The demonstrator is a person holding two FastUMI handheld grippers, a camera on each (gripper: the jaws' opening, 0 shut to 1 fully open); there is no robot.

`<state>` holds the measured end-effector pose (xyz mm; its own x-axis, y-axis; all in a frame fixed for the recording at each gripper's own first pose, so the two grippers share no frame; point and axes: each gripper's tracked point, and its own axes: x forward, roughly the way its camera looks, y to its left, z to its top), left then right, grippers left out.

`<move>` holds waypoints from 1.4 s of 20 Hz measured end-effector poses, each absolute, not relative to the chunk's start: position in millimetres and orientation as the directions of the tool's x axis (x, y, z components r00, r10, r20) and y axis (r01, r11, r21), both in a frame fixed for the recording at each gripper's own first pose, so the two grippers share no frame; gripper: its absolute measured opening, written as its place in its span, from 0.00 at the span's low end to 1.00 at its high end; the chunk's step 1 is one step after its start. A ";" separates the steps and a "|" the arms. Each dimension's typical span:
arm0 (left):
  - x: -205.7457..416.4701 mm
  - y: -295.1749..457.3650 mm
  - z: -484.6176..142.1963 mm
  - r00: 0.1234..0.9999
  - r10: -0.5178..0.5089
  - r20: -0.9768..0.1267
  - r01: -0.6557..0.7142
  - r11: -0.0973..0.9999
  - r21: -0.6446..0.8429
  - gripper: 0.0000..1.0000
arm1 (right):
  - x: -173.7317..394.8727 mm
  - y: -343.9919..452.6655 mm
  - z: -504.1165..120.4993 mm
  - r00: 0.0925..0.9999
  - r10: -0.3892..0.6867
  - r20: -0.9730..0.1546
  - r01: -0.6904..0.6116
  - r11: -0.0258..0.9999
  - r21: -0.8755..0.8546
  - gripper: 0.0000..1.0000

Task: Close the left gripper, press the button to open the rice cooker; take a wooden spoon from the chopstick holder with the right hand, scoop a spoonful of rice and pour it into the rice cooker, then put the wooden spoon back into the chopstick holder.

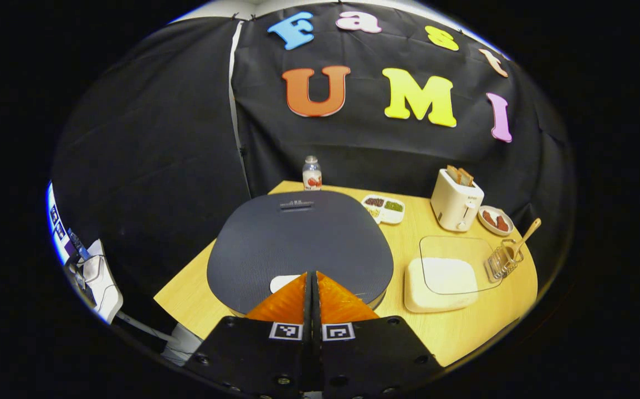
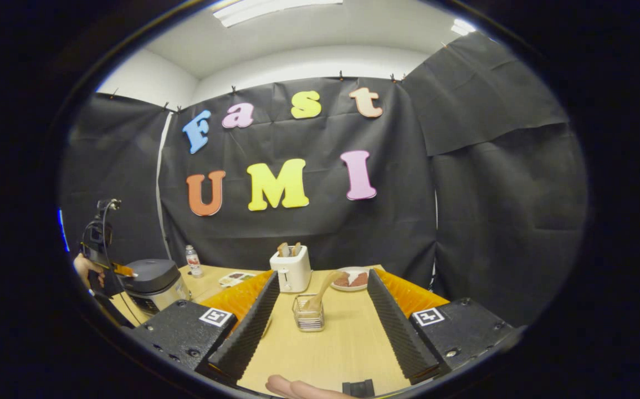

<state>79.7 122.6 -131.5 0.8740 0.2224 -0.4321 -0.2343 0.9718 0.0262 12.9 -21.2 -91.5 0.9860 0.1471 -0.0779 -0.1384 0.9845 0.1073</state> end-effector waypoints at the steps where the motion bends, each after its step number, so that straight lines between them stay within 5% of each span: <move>1: 83.2 125.2 -116.2 0.896 0.251 -0.366 -0.260 0.965 0.024 0.00 | 14.2 -22.1 -94.2 0.986 0.144 -0.081 -0.135 0.985 0.104 1.00; 4: 71.8 118.4 -52.5 0.945 0.265 -0.193 -0.268 0.963 0.012 0.01 | 17.1 -22.6 -108.1 0.985 0.132 -0.112 -0.122 0.988 0.092 1.00; 8: 51.6 101.9 -25.8 0.961 0.249 -0.120 -0.249 0.968 0.015 0.70 | 21.1 -19.1 -119.6 0.982 0.131 -0.137 -0.119 0.989 0.091 1.00; 9: 48.7 104.0 -24.3 0.960 0.257 -0.110 -0.255 0.967 0.030 0.95 | 22.8 -18.8 -123.1 0.982 0.130 -0.138 -0.118 0.989 0.094 1.00; 28: -22.3 41.3 -74.2 0.988 0.130 -0.079 -0.129 0.991 0.018 0.97 | 180.9 26.0 -242.0 0.944 0.192 -0.269 -0.141 0.970 0.196 0.99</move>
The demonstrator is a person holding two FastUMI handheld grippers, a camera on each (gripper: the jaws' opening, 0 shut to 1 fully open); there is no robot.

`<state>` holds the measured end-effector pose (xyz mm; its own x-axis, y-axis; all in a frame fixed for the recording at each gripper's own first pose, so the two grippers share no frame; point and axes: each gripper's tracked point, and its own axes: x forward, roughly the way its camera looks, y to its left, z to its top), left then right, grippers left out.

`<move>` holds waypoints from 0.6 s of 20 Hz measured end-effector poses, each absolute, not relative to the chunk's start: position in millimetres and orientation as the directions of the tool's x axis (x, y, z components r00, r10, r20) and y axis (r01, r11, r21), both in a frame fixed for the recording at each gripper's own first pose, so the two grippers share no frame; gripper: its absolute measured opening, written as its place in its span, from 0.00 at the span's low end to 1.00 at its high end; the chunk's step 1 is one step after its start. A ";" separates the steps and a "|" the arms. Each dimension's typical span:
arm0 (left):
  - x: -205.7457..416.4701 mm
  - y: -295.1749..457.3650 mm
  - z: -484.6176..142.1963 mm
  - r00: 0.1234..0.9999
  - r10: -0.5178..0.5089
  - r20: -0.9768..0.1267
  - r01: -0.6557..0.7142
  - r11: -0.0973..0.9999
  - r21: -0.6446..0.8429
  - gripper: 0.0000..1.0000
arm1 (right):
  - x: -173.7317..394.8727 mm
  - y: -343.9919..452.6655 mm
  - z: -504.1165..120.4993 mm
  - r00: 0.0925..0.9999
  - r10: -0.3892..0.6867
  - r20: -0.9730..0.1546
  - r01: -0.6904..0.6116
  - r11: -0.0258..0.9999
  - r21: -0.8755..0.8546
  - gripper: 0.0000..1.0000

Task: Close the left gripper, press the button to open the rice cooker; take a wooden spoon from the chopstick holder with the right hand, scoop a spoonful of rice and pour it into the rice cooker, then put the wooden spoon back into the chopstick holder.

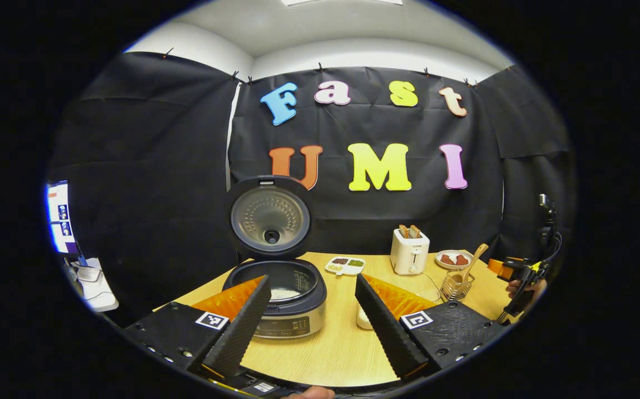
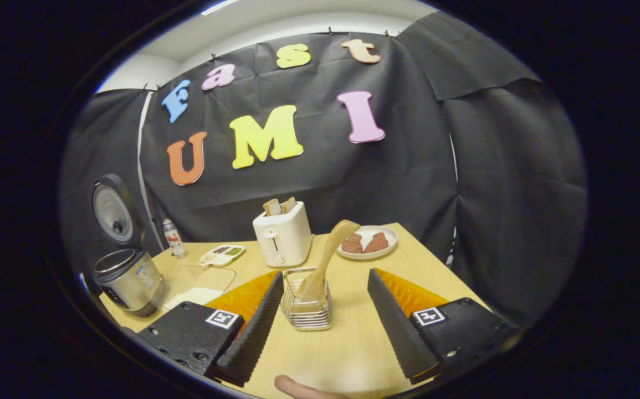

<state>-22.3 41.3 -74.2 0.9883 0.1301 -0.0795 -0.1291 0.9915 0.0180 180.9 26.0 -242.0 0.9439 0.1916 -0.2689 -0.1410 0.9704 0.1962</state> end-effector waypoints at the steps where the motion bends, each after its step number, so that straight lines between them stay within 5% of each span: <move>1: -26.1 42.3 -77.2 0.988 0.129 -0.081 -0.128 0.992 0.019 0.97 | 193.5 27.8 -251.8 0.941 0.185 -0.285 -0.133 0.972 0.192 0.98; 9: -49.3 50.5 -98.3 0.989 0.108 -0.105 -0.106 0.994 0.022 0.97 | 265.5 37.3 -289.4 0.920 0.186 -0.345 -0.109 0.967 0.232 0.98; 10: -49.8 54.2 -98.9 0.988 0.113 -0.104 -0.112 0.993 0.022 0.98 | 273.8 34.4 -291.7 0.921 0.175 -0.347 -0.094 0.966 0.240 0.91; 11: -51.2 57.0 -99.7 0.987 0.119 -0.106 -0.117 0.993 0.024 0.98 | 282.2 32.0 -293.8 0.918 0.167 -0.359 -0.083 0.968 0.239 0.98; 12: -53.0 61.1 -99.4 0.987 0.126 -0.103 -0.124 0.992 0.027 0.98 | 286.8 32.9 -298.2 0.912 0.173 -0.373 -0.082 0.965 0.248 0.89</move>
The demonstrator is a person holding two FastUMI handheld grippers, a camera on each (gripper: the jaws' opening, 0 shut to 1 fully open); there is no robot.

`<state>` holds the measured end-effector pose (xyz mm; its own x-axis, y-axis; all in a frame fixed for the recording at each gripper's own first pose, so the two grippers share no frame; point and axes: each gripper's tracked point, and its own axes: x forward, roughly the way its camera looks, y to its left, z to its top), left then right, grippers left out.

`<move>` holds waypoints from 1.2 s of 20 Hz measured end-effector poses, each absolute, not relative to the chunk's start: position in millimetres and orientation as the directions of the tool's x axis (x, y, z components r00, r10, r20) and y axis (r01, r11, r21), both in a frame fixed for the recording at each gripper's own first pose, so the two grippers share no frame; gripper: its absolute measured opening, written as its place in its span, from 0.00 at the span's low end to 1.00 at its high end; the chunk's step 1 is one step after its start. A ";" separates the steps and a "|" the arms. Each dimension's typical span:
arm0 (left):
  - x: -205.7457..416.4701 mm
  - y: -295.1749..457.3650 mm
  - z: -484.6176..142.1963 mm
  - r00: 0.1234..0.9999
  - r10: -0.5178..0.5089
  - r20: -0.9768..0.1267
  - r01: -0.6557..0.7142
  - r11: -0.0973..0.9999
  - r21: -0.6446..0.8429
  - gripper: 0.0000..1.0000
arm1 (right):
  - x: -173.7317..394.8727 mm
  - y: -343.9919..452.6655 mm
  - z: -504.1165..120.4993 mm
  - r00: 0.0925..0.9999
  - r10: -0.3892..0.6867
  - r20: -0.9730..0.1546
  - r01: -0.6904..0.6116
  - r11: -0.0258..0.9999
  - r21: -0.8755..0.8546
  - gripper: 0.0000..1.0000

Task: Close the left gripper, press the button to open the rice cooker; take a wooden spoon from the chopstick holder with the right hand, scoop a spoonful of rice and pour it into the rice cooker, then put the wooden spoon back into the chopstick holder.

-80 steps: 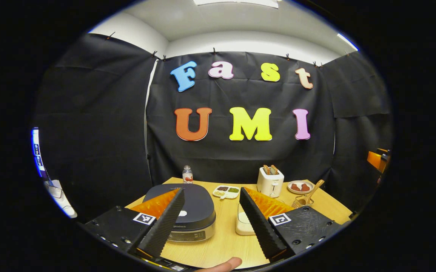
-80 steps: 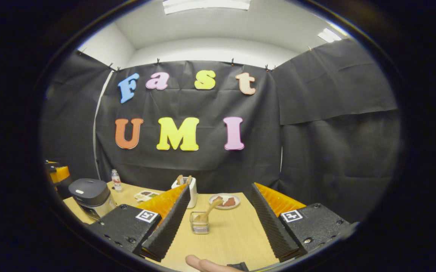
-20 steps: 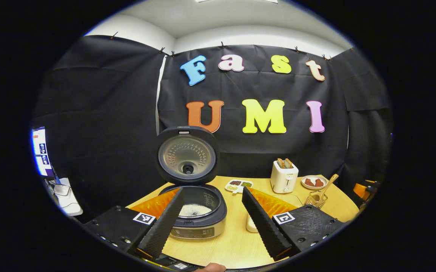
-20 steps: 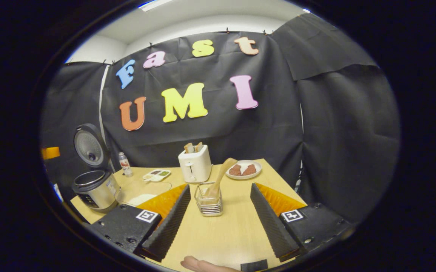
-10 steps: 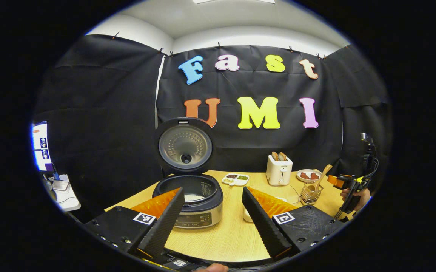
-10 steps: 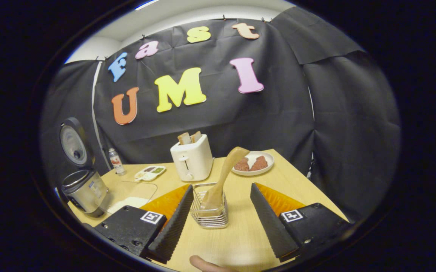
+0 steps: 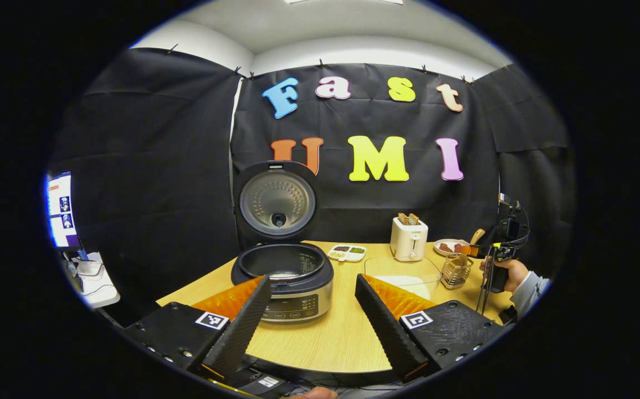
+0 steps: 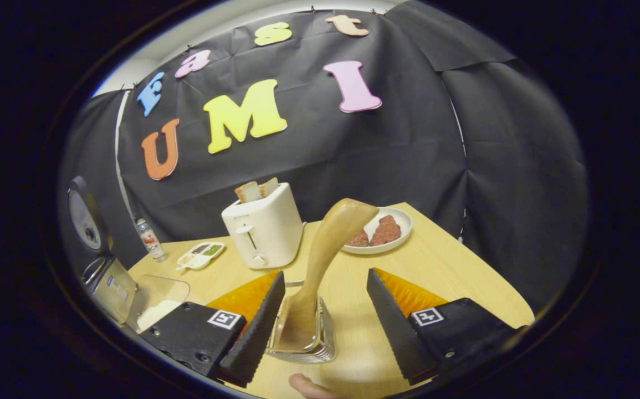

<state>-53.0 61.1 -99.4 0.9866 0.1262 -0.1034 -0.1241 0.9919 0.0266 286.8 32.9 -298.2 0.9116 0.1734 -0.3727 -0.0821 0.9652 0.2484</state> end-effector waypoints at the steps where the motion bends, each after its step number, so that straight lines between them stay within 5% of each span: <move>1: -52.7 62.4 -98.5 0.986 0.133 -0.100 -0.130 0.991 0.032 0.97 | 291.3 34.6 -299.2 0.907 0.182 -0.379 -0.082 0.961 0.264 0.84; 2: -52.8 64.0 -98.3 0.986 0.137 -0.099 -0.134 0.990 0.033 0.97 | 297.5 34.6 -299.1 0.907 0.178 -0.381 -0.077 0.961 0.266 0.89; 3: -53.8 64.6 -97.1 0.985 0.139 -0.098 -0.137 0.990 0.032 0.97 | 302.9 34.7 -299.5 0.911 0.167 -0.378 -0.070 0.964 0.257 0.77; 6: -58.1 61.9 -94.3 0.987 0.135 -0.092 -0.132 0.991 0.036 0.98 | 318.8 34.2 -294.0 0.922 0.153 -0.356 -0.069 0.969 0.239 0.74; 11: -65.2 62.8 -92.7 0.987 0.141 -0.083 -0.137 0.989 0.056 0.97 | 318.4 51.6 -289.3 0.904 0.207 -0.374 -0.116 0.960 0.253 0.27; 13: -68.7 63.5 -93.1 0.987 0.141 -0.081 -0.137 0.989 0.051 0.97 | 311.9 61.1 -283.6 0.899 0.224 -0.377 -0.133 0.958 0.253 0.18; 24: -82.5 66.8 -89.9 0.992 0.111 -0.065 -0.110 0.994 0.024 0.97 | 273.4 69.0 -188.2 0.951 0.208 -0.228 -0.198 0.978 0.064 0.13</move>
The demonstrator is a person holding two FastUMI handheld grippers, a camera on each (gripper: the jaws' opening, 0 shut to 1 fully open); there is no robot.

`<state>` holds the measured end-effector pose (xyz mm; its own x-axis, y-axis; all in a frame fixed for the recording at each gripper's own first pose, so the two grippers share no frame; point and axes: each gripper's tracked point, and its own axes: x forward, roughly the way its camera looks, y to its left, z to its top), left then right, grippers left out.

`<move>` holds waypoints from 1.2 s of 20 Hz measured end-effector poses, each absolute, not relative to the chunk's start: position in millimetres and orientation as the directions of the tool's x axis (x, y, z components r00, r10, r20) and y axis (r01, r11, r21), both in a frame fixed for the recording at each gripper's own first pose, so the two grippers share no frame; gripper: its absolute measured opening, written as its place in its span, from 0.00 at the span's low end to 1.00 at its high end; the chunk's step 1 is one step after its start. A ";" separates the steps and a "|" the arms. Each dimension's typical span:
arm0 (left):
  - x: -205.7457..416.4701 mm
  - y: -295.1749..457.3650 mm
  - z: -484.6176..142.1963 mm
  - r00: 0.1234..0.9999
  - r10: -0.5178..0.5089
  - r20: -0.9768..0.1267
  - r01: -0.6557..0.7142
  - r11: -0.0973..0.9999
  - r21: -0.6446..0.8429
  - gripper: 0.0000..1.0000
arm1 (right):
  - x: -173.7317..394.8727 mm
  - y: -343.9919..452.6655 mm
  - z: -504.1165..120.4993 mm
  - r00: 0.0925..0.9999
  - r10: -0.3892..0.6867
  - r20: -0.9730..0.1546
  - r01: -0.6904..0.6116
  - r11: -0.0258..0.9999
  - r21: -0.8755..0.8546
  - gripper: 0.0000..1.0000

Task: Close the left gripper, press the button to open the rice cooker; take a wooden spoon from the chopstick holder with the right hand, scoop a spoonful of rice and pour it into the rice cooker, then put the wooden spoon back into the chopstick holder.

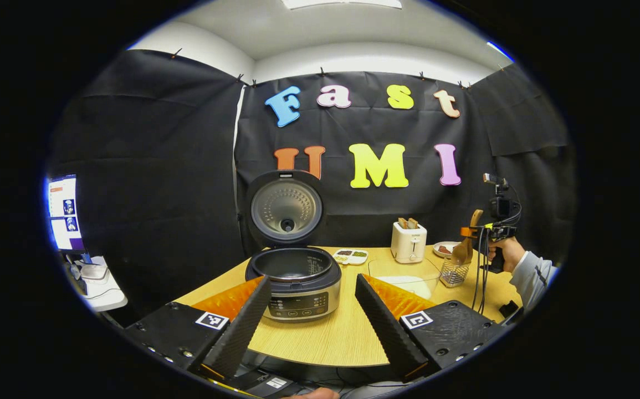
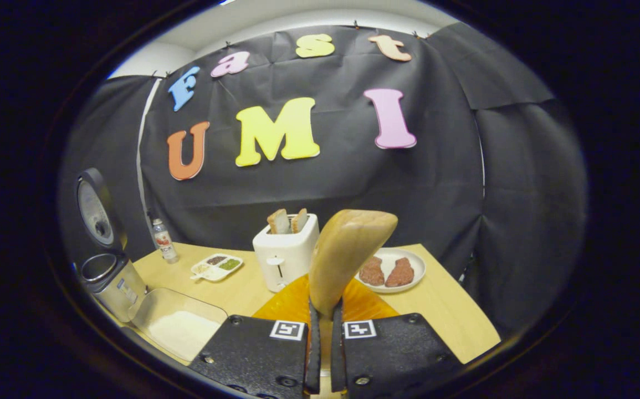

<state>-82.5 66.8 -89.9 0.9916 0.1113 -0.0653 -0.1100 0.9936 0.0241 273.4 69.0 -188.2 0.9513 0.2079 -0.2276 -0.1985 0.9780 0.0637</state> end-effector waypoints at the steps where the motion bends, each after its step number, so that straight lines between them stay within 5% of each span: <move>1: -84.8 67.3 -89.6 0.992 0.109 -0.065 -0.108 0.994 0.021 0.97 | 267.2 72.8 -177.8 0.955 0.207 -0.211 -0.203 0.978 0.040 0.12; 9: -84.4 72.5 -92.5 0.993 0.098 -0.061 -0.099 0.995 -0.005 0.97 | 207.0 172.5 -112.3 0.923 0.363 -0.126 -0.362 0.932 0.030 0.13; 14: -83.3 69.8 -101.2 0.995 0.080 -0.068 -0.081 0.997 -0.012 0.98 | 195.8 241.0 -138.4 0.887 0.431 -0.165 -0.435 0.900 0.015 0.13; 24: -76.3 68.9 -116.0 0.995 0.040 -0.096 -0.045 0.997 -0.060 0.97 | 232.6 256.6 -251.7 0.911 0.293 -0.291 -0.317 0.948 -0.037 0.12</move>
<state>-76.3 68.9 -116.0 0.9946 0.0396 -0.0964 -0.0455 0.9972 -0.0599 232.6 256.6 -251.7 0.9108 0.2929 -0.2910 -0.3166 0.9478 -0.0370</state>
